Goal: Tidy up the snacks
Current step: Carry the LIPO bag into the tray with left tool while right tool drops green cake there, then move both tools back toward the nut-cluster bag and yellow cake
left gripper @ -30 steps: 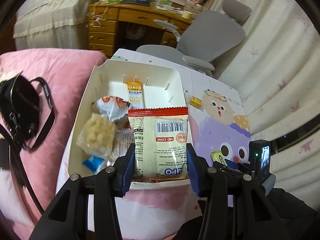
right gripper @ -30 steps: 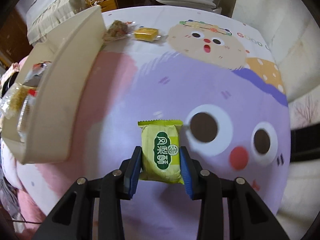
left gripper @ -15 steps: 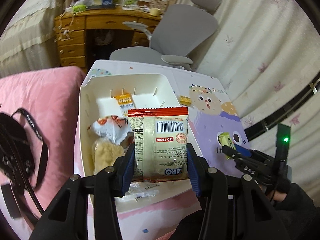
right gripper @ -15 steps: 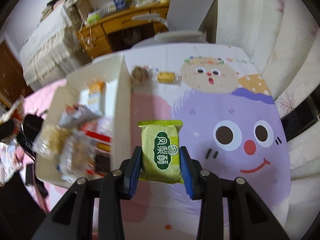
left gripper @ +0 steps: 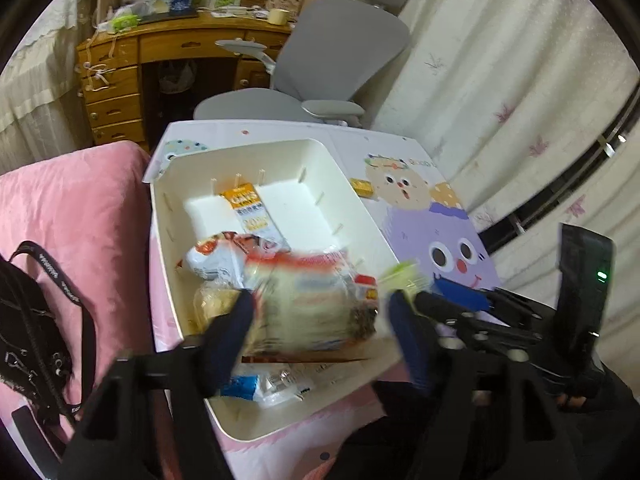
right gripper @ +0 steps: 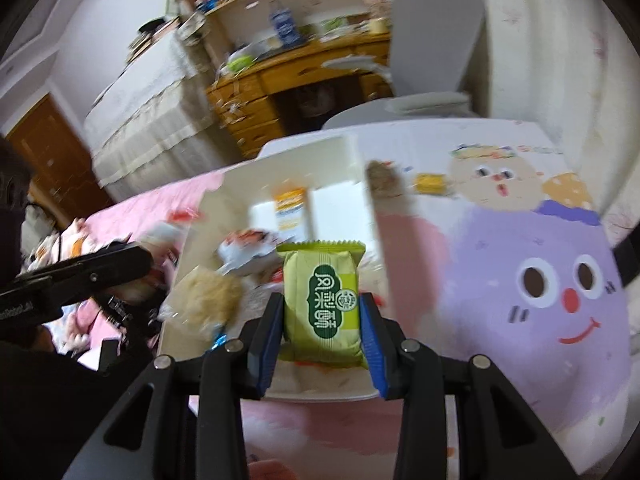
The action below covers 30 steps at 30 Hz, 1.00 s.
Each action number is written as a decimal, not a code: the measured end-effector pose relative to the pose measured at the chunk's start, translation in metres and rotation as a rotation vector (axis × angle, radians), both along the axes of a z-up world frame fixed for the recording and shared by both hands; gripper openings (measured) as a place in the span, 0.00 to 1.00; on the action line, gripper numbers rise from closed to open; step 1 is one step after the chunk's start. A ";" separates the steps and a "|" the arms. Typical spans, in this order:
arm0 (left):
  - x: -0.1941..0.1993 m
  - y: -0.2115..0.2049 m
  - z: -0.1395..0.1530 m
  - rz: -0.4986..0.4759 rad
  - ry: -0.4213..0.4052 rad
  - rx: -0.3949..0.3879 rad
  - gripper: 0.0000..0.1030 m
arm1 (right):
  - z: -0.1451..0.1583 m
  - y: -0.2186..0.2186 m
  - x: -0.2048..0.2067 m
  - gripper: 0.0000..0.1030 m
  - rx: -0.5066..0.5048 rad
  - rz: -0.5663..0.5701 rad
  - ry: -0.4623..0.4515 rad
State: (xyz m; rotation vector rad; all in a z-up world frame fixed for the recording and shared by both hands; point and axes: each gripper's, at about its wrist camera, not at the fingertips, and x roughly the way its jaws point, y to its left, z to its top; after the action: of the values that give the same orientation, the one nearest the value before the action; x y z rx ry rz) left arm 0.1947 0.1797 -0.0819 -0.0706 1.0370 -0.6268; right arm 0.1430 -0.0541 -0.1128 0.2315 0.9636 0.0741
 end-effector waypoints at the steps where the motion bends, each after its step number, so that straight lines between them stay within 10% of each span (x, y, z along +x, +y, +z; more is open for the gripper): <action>1: -0.002 0.001 0.000 -0.006 -0.003 -0.006 0.71 | -0.004 0.004 0.002 0.46 0.001 0.006 0.018; 30: -0.019 -0.039 -0.048 0.022 0.230 -0.055 0.77 | -0.042 -0.064 -0.066 0.48 0.063 -0.229 0.302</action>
State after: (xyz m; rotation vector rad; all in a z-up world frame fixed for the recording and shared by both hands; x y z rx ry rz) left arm 0.1755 0.1405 -0.1303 -0.2056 1.2396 -0.6372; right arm 0.0766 -0.1186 -0.1543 0.4179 1.2290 -0.1453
